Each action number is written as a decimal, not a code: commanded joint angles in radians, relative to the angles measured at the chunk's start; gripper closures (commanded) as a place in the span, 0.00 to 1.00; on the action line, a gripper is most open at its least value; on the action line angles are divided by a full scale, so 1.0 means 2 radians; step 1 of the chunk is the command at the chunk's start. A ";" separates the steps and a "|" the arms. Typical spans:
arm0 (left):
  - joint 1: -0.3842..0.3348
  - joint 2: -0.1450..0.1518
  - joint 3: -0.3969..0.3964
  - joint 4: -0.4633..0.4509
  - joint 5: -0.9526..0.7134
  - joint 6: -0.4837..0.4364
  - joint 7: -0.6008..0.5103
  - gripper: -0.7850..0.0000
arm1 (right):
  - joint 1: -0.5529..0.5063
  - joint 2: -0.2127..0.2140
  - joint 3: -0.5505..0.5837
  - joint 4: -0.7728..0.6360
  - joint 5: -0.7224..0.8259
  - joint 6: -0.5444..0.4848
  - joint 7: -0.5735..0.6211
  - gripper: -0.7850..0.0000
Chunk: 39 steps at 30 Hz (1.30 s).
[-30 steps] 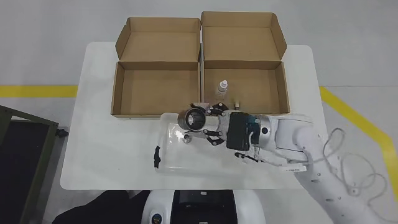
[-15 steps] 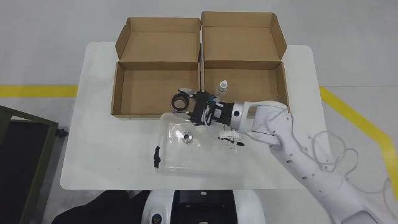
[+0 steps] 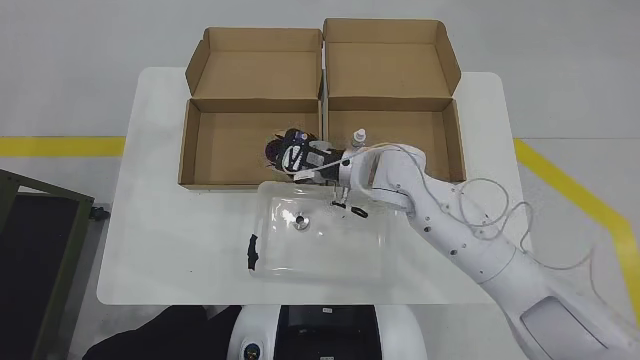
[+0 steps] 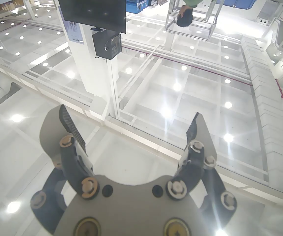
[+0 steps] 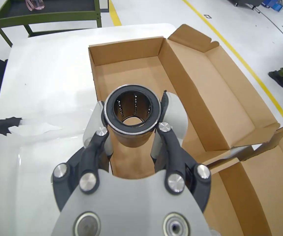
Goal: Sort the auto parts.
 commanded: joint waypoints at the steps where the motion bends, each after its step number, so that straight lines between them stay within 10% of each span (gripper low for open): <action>1: 0.000 0.000 0.000 0.000 0.000 0.000 0.000 0.00 | 0.005 -0.005 -0.005 0.011 -0.001 0.004 0.009 1.00; 18: 0.000 0.000 0.000 0.000 0.000 0.000 0.000 0.00 | 0.021 -0.029 -0.015 0.072 0.006 0.010 0.058 1.00; 24: 0.000 0.000 0.000 0.000 0.000 0.000 0.000 0.00 | 0.021 -0.034 -0.012 0.080 0.004 0.008 0.064 0.63; 39: 0.000 0.000 0.000 0.000 0.000 0.000 0.000 0.00 | 0.022 -0.047 -0.006 0.102 0.000 0.003 0.070 0.36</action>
